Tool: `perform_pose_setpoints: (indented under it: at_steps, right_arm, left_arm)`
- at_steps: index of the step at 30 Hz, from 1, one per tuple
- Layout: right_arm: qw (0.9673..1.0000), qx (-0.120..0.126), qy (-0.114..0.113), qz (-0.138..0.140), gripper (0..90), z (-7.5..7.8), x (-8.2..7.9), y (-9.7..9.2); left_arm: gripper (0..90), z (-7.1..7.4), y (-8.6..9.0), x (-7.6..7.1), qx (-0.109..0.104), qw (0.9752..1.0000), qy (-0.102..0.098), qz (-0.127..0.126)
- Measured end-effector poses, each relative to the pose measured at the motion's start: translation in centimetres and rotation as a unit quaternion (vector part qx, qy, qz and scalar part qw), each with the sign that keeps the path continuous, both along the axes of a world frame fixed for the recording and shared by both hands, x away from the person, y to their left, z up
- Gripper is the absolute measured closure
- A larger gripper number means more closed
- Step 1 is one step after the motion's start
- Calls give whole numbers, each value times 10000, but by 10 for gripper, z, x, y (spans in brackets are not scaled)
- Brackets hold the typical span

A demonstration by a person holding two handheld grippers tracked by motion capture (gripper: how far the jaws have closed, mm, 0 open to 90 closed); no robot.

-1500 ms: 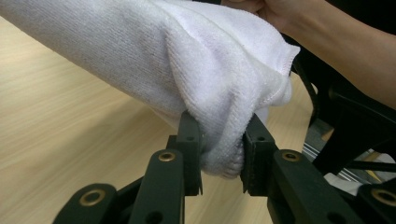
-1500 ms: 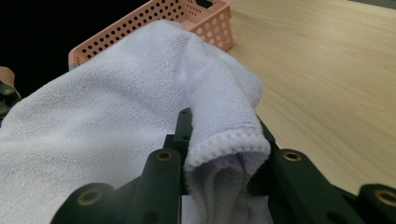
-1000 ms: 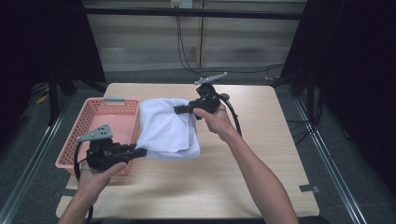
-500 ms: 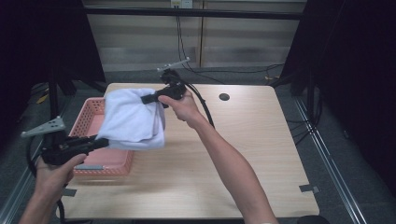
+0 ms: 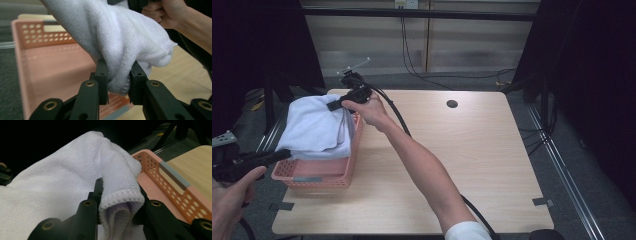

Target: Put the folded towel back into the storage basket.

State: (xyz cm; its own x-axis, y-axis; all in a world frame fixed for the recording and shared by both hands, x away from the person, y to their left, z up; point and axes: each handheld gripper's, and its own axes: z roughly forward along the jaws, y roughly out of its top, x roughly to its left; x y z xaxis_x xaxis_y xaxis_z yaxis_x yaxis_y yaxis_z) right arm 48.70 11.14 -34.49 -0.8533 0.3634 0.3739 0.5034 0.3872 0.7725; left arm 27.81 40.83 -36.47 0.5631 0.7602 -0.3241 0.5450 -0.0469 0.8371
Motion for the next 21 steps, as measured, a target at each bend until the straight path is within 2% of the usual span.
perform_pose_setpoints:
  at_steps: [2, 7, 9, 14, 16, 17, 20, 21]
  right_arm:
    - [10000, -57, -20, -7, 720, -8, 1, 9]
    - [9997, -125, 146, -114, 720, -27, 3, 22]
    - [9996, -198, 137, -130, 720, -34, 4, 26]
    - [9996, -204, 138, -117, 715, -46, 6, 31]
    - [9994, -293, 50, -151, 712, -50, 6, 36]
    - [9993, -307, 84, -176, 706, -53, 7, 37]
    - [9990, -404, 53, -174, 694, -62, 9, 40]
    - [9985, -515, 0, -206, 667, -65, 9, 41]
  left_arm:
    - [736, -9, 7, 1, 25, 9999, 106, 82]
    - [737, -26, 18, 6, -24, 9993, 287, 232]
    - [737, -28, 16, 8, 134, 9989, 363, 253]
    - [734, -33, 15, 8, 296, 9979, 450, 370]
    - [732, -37, 11, 9, 423, 9971, 499, 386]
    - [730, -40, 8, 10, 463, 9967, 527, 408]
    - [719, -48, 3, 13, 663, 9942, 667, 515]
    - [705, -50, 2, 15, 691, 9933, 745, 552]
